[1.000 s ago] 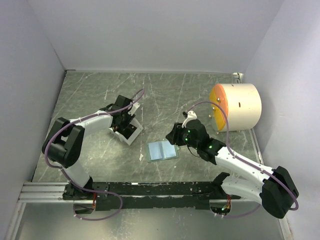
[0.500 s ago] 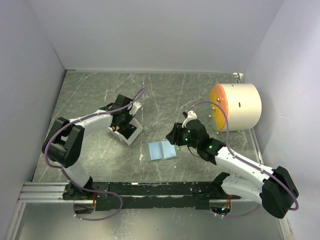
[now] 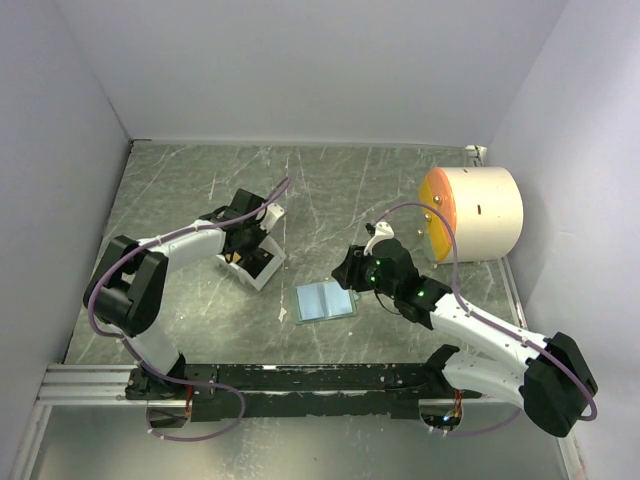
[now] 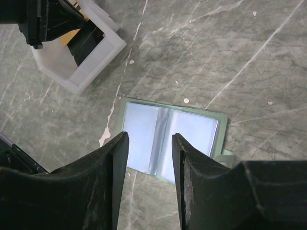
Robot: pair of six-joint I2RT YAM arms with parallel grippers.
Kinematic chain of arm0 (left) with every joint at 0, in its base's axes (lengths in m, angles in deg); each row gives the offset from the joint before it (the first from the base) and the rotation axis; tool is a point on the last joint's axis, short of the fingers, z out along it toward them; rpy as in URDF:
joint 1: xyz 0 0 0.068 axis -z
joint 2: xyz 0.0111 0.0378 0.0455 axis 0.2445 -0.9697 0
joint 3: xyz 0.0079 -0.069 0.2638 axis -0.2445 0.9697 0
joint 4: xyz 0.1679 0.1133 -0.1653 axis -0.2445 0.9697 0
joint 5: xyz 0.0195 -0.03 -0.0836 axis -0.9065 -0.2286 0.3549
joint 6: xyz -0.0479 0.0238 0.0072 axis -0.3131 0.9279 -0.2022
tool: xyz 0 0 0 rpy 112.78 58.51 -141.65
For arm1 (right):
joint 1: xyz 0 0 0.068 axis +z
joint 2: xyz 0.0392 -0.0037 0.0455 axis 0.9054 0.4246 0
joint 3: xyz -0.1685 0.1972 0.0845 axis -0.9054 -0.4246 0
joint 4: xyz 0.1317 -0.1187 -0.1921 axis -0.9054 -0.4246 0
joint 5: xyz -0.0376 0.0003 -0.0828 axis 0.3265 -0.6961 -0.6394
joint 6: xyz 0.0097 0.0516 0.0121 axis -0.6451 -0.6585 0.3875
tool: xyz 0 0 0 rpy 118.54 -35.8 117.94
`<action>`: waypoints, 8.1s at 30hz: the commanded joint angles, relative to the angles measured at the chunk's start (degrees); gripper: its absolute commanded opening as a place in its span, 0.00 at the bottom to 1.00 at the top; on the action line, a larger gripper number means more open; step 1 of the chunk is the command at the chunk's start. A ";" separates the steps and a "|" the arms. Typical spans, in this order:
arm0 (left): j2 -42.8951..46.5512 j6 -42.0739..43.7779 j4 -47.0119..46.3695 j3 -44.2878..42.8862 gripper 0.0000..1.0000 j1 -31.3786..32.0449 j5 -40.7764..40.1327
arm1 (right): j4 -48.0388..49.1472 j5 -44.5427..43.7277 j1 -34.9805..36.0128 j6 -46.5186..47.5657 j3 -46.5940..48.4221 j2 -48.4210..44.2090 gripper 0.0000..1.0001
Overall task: Put the credit cards into the card holder
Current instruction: Pick up the credit card from the storage box, then insert the credit card into the card holder.
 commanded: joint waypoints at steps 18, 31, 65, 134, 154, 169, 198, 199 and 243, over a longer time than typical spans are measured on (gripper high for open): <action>10.62 -1.38 1.70 -3.19 0.07 1.54 -13.61 | 1.83 0.84 -0.02 -0.97 0.24 -0.95 0.41; 10.60 -4.80 5.05 -5.70 0.07 1.54 -9.46 | 5.02 3.96 0.00 -1.14 1.22 1.28 0.41; 13.32 -14.52 6.67 -6.69 0.07 1.46 -1.89 | 28.79 5.09 7.63 -30.62 21.61 39.96 0.39; 40.21 -54.86 -17.56 4.61 0.70 1.02 39.72 | 44.12 7.02 5.53 -23.63 -4.03 -0.21 0.00; 40.20 -69.23 -39.42 16.71 0.38 1.09 46.88 | 51.51 9.54 5.55 -30.25 -6.45 0.84 0.00; 40.16 -66.47 -35.71 18.11 0.07 1.10 43.48 | 29.42 4.59 5.33 -24.01 -5.44 -6.06 0.57; 17.91 -65.90 -27.39 19.41 0.07 15.06 22.94 | -5.22 -5.75 -2.23 2.18 2.76 11.25 0.42; 17.40 -65.97 -27.11 19.37 0.07 15.23 22.71 | -5.12 -5.28 -2.26 2.41 2.73 12.01 0.42; 10.82 -71.48 -29.76 21.21 0.07 18.13 22.26 | -6.29 -0.42 -1.78 1.69 1.83 13.76 0.52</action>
